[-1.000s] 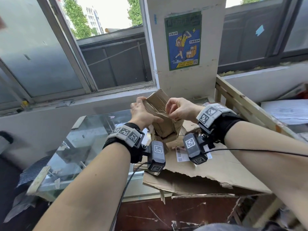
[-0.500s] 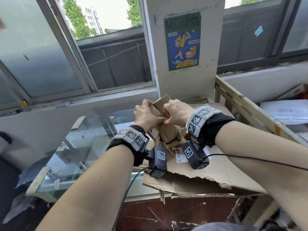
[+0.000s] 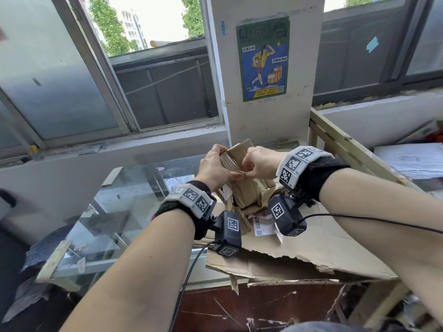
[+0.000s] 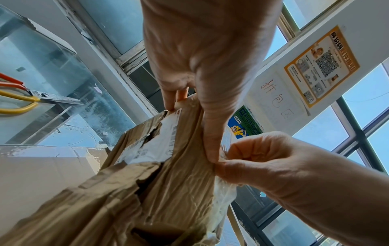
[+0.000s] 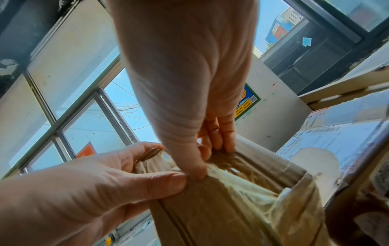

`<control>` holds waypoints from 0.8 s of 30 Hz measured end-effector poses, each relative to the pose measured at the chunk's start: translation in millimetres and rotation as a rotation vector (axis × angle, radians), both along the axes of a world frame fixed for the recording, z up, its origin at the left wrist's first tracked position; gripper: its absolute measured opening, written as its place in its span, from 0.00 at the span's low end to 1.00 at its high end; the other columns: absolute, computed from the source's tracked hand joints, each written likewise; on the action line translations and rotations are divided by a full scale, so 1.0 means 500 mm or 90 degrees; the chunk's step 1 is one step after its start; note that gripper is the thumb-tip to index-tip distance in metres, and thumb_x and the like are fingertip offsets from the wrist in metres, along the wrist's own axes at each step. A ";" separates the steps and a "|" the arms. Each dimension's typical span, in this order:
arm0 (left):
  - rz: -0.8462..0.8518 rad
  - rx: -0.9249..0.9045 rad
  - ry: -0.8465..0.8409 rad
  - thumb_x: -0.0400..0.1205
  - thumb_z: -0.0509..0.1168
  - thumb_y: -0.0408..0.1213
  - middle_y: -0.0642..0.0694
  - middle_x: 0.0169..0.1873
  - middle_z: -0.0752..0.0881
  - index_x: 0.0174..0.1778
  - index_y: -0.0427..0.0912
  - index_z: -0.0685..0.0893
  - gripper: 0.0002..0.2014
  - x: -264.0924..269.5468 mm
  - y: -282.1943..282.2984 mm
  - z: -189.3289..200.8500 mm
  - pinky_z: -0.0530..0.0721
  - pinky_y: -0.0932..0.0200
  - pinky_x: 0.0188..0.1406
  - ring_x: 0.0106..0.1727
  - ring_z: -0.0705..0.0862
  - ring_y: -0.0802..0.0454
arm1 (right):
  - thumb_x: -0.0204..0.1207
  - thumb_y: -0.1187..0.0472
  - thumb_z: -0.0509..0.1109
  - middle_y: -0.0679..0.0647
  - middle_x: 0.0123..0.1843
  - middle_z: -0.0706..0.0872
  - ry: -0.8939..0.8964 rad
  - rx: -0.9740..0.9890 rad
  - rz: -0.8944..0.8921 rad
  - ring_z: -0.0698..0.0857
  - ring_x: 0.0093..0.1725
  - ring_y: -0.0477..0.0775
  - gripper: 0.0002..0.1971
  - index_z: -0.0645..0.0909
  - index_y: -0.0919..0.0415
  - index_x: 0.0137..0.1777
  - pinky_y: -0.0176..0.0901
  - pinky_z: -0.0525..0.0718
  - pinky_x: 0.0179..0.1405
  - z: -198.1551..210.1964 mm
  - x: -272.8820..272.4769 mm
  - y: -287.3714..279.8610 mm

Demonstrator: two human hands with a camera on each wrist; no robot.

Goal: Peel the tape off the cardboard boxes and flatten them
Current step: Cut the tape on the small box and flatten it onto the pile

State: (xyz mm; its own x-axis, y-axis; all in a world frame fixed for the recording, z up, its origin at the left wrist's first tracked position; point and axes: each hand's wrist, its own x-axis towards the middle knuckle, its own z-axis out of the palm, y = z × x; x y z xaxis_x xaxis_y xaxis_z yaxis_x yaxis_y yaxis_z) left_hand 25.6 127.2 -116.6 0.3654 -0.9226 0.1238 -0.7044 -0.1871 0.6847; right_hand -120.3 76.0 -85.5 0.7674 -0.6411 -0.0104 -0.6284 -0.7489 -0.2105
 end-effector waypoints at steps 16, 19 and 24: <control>-0.048 0.004 -0.039 0.64 0.83 0.41 0.50 0.59 0.79 0.66 0.49 0.73 0.37 -0.007 0.000 -0.014 0.77 0.51 0.66 0.63 0.77 0.50 | 0.72 0.65 0.71 0.50 0.24 0.73 -0.042 0.163 -0.083 0.71 0.26 0.47 0.15 0.75 0.59 0.24 0.38 0.70 0.27 -0.008 -0.029 -0.012; -0.053 -0.001 -0.044 0.64 0.83 0.39 0.49 0.60 0.80 0.66 0.48 0.74 0.36 -0.010 -0.002 -0.016 0.77 0.51 0.66 0.63 0.76 0.50 | 0.71 0.65 0.71 0.51 0.26 0.73 -0.047 0.183 -0.090 0.71 0.27 0.47 0.13 0.77 0.59 0.25 0.38 0.70 0.27 -0.010 -0.036 -0.017; -0.047 -0.008 -0.053 0.62 0.84 0.38 0.49 0.60 0.81 0.65 0.48 0.74 0.37 -0.012 -0.009 -0.026 0.77 0.50 0.66 0.64 0.76 0.49 | 0.70 0.64 0.69 0.49 0.25 0.72 -0.066 0.230 -0.104 0.70 0.28 0.47 0.11 0.79 0.57 0.26 0.42 0.69 0.31 -0.004 -0.046 -0.022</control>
State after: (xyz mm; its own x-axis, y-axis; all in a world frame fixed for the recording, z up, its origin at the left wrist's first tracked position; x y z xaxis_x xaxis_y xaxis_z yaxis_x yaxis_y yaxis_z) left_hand 19.8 122.7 -129.7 0.2846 -0.9447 0.1632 -0.7703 -0.1239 0.6256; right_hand -143.1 65.0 -87.6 0.6647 -0.7236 -0.1857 -0.6946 -0.5072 -0.5101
